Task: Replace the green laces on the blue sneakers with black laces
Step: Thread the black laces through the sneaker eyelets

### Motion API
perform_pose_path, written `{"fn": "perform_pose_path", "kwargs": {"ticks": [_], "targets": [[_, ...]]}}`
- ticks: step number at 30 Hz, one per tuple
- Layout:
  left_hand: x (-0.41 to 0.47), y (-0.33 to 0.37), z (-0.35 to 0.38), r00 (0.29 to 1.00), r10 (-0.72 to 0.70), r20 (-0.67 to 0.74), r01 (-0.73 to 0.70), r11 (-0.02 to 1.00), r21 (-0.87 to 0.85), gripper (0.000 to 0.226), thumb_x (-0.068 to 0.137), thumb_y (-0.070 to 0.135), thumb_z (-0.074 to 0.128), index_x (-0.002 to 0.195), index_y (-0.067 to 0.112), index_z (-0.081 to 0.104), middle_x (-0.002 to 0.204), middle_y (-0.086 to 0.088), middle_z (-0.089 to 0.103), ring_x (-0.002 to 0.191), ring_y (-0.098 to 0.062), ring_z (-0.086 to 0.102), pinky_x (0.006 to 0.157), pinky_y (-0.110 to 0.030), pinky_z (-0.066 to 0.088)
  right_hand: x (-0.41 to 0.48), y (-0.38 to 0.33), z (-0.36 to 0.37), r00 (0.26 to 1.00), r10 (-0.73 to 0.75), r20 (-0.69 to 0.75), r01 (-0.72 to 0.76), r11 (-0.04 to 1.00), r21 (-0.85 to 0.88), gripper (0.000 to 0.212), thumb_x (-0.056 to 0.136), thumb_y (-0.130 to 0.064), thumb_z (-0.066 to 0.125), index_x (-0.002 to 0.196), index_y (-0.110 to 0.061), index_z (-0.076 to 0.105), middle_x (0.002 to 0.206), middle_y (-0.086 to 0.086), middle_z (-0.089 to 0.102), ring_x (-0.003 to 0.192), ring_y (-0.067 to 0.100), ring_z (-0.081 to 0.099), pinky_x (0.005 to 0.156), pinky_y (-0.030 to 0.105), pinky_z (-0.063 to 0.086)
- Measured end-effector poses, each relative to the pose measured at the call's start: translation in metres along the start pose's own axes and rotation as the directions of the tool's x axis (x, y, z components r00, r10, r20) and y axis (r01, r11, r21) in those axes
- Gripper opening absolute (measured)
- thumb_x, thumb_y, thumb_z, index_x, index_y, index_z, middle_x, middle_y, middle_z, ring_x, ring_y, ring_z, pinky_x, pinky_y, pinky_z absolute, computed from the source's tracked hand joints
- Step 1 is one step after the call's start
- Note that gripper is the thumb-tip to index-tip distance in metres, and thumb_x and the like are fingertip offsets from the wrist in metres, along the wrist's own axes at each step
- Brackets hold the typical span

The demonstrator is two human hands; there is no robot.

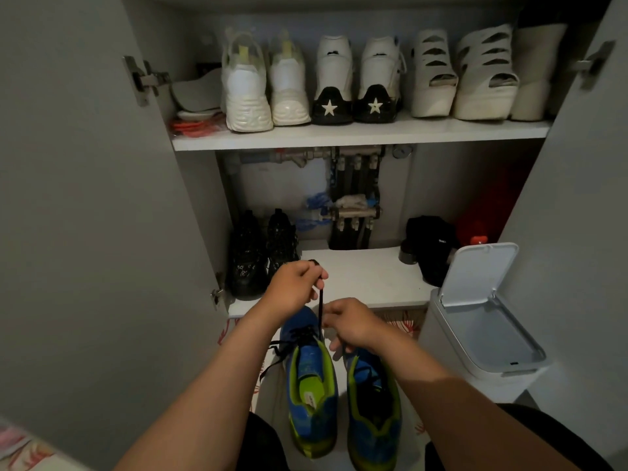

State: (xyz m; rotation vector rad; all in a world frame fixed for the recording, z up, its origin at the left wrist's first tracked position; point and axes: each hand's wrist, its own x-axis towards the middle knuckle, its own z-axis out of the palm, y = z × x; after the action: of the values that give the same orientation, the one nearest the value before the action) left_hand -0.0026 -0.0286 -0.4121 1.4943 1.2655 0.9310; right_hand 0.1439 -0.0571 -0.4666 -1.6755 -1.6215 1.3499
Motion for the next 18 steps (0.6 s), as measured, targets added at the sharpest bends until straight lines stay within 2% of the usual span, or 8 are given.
{"fn": "perform_pose_path", "kwargs": {"ticks": [2,3,7,10,13,16,18], "targets": [[-0.001,0.005,-0.001,1.0,0.016,-0.024,-0.017,0.998,-0.064,0.027,0.1,0.018,0.05,0.082,0.014,0.069,0.065,0.006,0.063,0.054,-0.01,0.054,0.057,-0.024,0.045,0.002,-0.001,0.005,1.0,-0.012,-0.005,0.012,0.999,-0.031,0.019,0.103,-0.022,0.046,0.099,-0.013,0.063,0.078,0.012,0.065,0.054,0.02,0.07,0.041,0.028,0.048],[-0.002,0.007,-0.002,0.999,0.016,-0.042,-0.02,0.995,-0.096,0.026,0.1,0.019,0.051,0.084,0.015,0.07,0.067,0.006,0.063,0.057,-0.01,0.054,0.062,-0.027,0.047,0.004,-0.002,0.006,1.0,-0.013,-0.009,0.013,0.999,-0.046,0.02,0.103,-0.023,0.048,0.095,-0.014,0.064,0.075,0.011,0.064,0.054,0.021,0.07,0.042,0.028,0.048],[-0.006,0.01,-0.012,0.997,0.02,-0.073,-0.028,0.992,-0.121,0.024,0.1,0.023,0.051,0.09,0.021,0.073,0.071,0.01,0.065,0.062,-0.009,0.057,0.073,-0.036,0.053,0.011,-0.004,0.011,0.999,-0.007,-0.04,0.004,0.997,-0.078,0.023,0.101,-0.029,0.055,0.081,-0.018,0.063,0.083,0.019,0.07,0.065,0.032,0.073,0.052,0.041,0.056],[-0.008,0.009,-0.017,0.998,-0.01,-0.059,0.003,0.995,-0.103,0.023,0.1,0.017,0.05,0.109,0.022,0.07,0.077,0.008,0.067,0.06,-0.006,0.058,0.072,-0.033,0.054,0.012,-0.006,0.01,0.996,-0.015,-0.085,0.014,1.0,-0.006,0.023,0.1,-0.025,0.056,0.083,-0.013,0.066,0.089,0.019,0.073,0.053,0.028,0.069,0.055,0.046,0.059],[-0.011,0.005,-0.021,0.997,-0.064,-0.034,0.064,0.998,0.004,0.032,0.097,0.009,0.052,0.126,0.02,0.058,0.088,0.002,0.066,0.062,-0.007,0.06,0.057,-0.02,0.049,0.01,-0.016,0.007,0.982,-0.044,-0.184,0.065,0.991,0.114,0.022,0.1,-0.021,0.056,0.086,-0.009,0.068,0.084,0.01,0.073,0.048,0.023,0.063,0.057,0.041,0.056],[-0.015,-0.002,-0.025,0.993,-0.114,0.042,0.104,0.977,0.187,0.032,0.1,0.012,0.051,0.132,0.017,0.056,0.108,-0.004,0.065,0.077,-0.013,0.062,0.062,-0.019,0.049,0.004,-0.033,0.0,0.951,-0.114,-0.287,0.177,0.963,0.205,0.021,0.1,-0.019,0.055,0.091,-0.008,0.069,0.084,0.007,0.073,0.048,0.022,0.061,0.051,0.029,0.052],[-0.017,-0.007,-0.025,0.982,-0.149,0.113,0.113,0.953,0.28,0.03,0.101,0.014,0.052,0.13,0.012,0.06,0.11,-0.004,0.065,0.08,-0.012,0.061,0.062,-0.017,0.049,-0.003,-0.043,-0.004,0.922,-0.163,-0.351,0.262,0.932,0.253,0.021,0.101,-0.019,0.053,0.09,-0.013,0.07,0.083,0.004,0.073,0.046,0.018,0.06,0.044,0.021,0.045]]}}
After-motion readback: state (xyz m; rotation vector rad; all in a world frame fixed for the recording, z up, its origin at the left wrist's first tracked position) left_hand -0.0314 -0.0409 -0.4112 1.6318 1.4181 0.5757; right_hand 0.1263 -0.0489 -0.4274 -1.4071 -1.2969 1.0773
